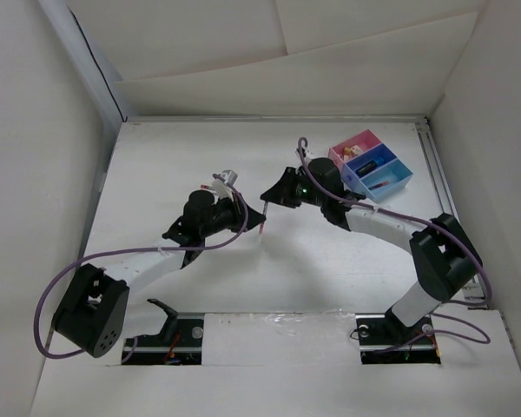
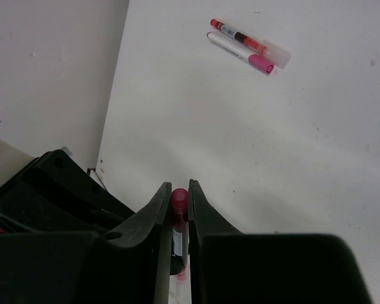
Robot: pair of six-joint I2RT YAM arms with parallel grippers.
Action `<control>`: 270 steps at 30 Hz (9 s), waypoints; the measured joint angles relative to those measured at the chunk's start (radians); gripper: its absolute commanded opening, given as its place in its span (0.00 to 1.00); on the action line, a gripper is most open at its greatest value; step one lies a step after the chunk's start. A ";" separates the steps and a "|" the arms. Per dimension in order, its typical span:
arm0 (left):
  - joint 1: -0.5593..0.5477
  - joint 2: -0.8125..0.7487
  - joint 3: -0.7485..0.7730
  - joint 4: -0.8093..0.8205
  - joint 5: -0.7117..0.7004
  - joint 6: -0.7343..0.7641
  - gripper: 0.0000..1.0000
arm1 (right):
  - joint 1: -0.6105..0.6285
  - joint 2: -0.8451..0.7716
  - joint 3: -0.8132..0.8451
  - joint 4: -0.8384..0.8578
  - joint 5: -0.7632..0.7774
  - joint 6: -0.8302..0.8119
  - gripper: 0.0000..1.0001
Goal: Sort the stationery into containers
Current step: Pass the stationery from the left arm to the right, then place the stationery into the container, then grab a piece of stationery with the left arm
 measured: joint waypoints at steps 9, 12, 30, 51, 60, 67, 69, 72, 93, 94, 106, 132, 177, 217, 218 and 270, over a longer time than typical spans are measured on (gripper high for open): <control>-0.006 -0.005 0.000 0.014 0.002 -0.005 0.50 | -0.037 -0.013 -0.002 -0.006 0.027 -0.004 0.00; -0.006 -0.031 0.000 0.003 -0.010 -0.004 0.55 | -0.092 -0.044 -0.004 -0.025 0.048 -0.013 0.00; -0.006 -0.223 0.000 -0.220 -0.338 -0.016 0.54 | -0.627 -0.127 0.142 -0.335 0.618 0.009 0.00; -0.002 -0.239 -0.026 -0.365 -0.627 -0.087 0.54 | -0.741 0.072 0.217 -0.499 0.822 0.095 0.20; 0.029 -0.229 -0.026 -0.407 -0.704 -0.125 0.56 | -0.685 0.072 0.217 -0.500 0.797 0.087 0.78; 0.029 -0.183 -0.021 -0.426 -0.755 -0.143 0.56 | -0.684 -0.020 0.186 -0.502 0.763 0.093 0.88; 0.029 -0.167 -0.011 -0.428 -0.771 -0.152 0.56 | -0.675 -0.087 0.164 -0.497 0.758 0.092 0.88; 0.029 -0.142 0.003 -0.428 -0.801 -0.170 0.54 | -0.623 -0.214 0.105 -0.468 0.760 0.090 0.88; 0.172 0.251 0.214 -0.455 -0.843 -0.317 0.41 | -0.006 -0.415 -0.121 -0.311 0.673 -0.066 0.04; 0.187 0.268 0.219 -0.454 -0.835 -0.320 0.41 | -0.002 -0.411 -0.121 -0.305 0.674 -0.073 0.05; 0.209 0.319 0.262 -0.459 -0.803 -0.358 0.41 | 0.003 -0.397 -0.121 -0.300 0.639 -0.120 0.28; 0.224 0.462 0.354 -0.466 -0.787 -0.364 0.41 | 0.004 -0.389 -0.121 -0.299 0.598 -0.133 0.33; 0.257 0.550 0.581 -0.624 -0.797 -0.332 0.33 | 0.003 -0.479 -0.121 -0.293 0.571 -0.159 0.34; 0.257 0.581 0.579 -0.600 -0.761 -0.323 0.27 | -0.003 -0.485 -0.121 -0.293 0.557 -0.170 0.34; 0.257 0.593 0.586 -0.600 -0.760 -0.323 0.27 | -0.003 -0.485 -0.121 -0.293 0.557 -0.171 0.34; 0.257 0.674 0.642 -0.575 -0.743 -0.300 0.00 | 0.011 -0.463 -0.121 -0.293 0.539 -0.171 0.37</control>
